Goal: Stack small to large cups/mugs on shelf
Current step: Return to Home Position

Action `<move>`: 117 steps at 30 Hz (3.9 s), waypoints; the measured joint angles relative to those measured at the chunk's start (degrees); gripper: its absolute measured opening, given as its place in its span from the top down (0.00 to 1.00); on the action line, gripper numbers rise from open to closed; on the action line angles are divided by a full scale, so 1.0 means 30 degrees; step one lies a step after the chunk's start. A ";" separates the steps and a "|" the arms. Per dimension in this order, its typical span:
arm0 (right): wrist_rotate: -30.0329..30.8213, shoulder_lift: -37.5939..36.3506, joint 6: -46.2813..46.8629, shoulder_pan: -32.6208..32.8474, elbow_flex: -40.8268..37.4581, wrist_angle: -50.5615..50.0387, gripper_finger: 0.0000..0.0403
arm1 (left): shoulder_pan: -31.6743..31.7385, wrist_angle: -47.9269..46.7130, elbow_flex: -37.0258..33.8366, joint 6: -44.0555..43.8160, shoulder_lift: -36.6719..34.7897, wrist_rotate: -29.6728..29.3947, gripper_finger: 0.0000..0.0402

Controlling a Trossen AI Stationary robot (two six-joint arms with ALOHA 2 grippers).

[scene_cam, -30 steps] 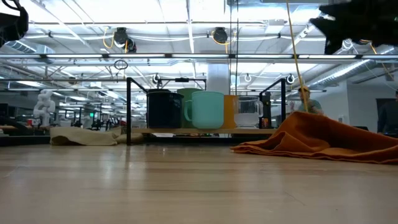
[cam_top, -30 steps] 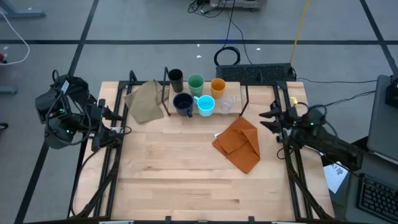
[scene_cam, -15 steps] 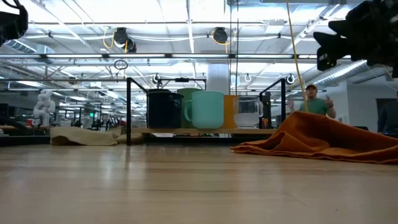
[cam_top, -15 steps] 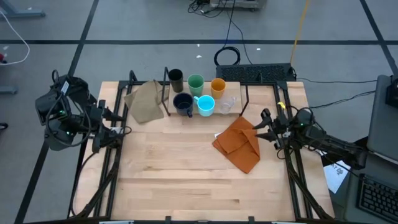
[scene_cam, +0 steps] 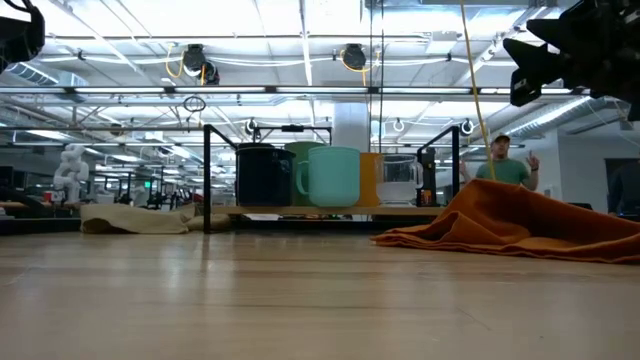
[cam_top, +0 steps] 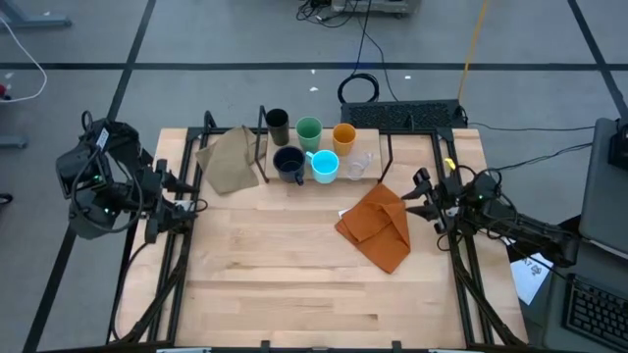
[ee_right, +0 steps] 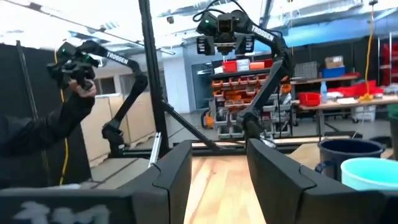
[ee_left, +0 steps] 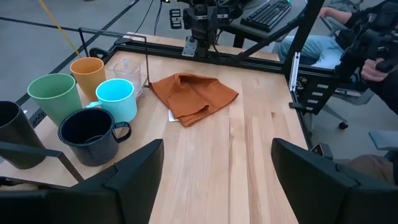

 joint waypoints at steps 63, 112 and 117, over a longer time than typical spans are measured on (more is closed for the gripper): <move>0.4954 -0.0197 -0.2498 0.0011 0.0140 -0.3310 0.70 | 0.1423 0.4164 -0.1948 0.3016 0.2569 -0.3869 0.26; 0.4889 -0.0189 -0.0480 0.0012 0.0140 -0.0678 0.70 | 1.4221 0.9070 -0.7898 1.4425 -1.4892 1.0316 0.26; 0.4874 -0.0190 -0.0480 0.0012 0.0140 -0.0687 0.70 | 1.7998 0.8958 -0.7898 1.4693 -1.4892 1.3512 0.26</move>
